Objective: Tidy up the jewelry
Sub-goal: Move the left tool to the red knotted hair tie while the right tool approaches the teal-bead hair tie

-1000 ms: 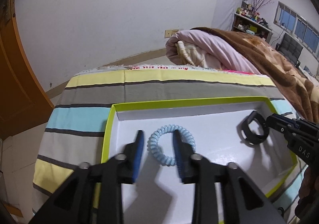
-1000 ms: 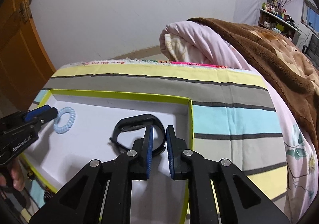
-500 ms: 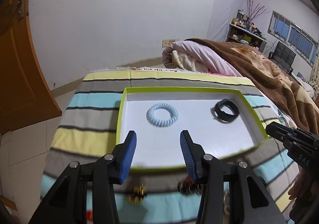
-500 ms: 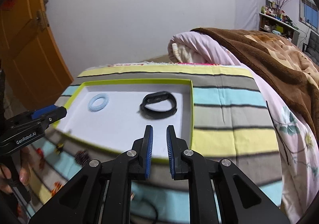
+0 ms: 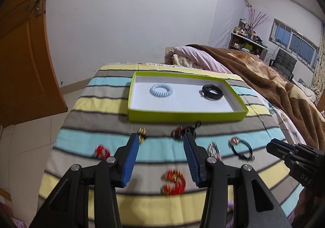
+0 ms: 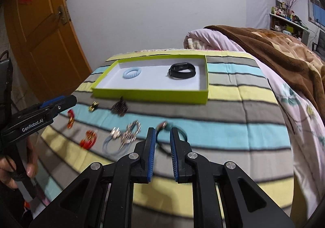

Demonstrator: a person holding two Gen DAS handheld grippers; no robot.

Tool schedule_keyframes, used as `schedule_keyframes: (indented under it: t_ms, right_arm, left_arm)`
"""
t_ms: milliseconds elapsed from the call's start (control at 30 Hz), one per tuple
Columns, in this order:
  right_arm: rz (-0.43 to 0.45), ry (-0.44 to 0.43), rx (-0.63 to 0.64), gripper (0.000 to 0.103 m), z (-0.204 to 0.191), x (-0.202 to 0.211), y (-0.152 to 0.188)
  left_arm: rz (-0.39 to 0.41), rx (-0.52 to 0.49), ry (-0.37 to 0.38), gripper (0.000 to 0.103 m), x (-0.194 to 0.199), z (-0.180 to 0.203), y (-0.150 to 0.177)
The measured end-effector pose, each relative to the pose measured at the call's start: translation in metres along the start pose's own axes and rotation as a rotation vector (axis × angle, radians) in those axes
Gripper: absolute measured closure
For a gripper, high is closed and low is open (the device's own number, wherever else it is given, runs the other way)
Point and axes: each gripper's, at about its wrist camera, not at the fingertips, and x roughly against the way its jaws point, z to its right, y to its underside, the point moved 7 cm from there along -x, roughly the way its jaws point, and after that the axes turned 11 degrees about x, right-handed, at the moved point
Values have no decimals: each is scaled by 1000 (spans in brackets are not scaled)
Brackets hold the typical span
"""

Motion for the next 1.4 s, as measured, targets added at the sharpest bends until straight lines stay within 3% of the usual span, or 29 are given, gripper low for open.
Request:
schedule_keyframes:
  t_ms: [367,667,967,1400]
  right_arm:
    - [52,8,7,88,-18,43,35]
    - [34,10,11,88,-22,44,51]
    - [21,17,18,88,-19,32,49]
    - [-21,43,14,88,3,-11,29]
  left_arm:
    - [38,-31,-25,56,40,-11,38]
    - [37,1,-26,56,49,-25,51]
    - [23,28,-60,56,37,-44,47]
    - [-33,91,-87,56,-12,-74,32]
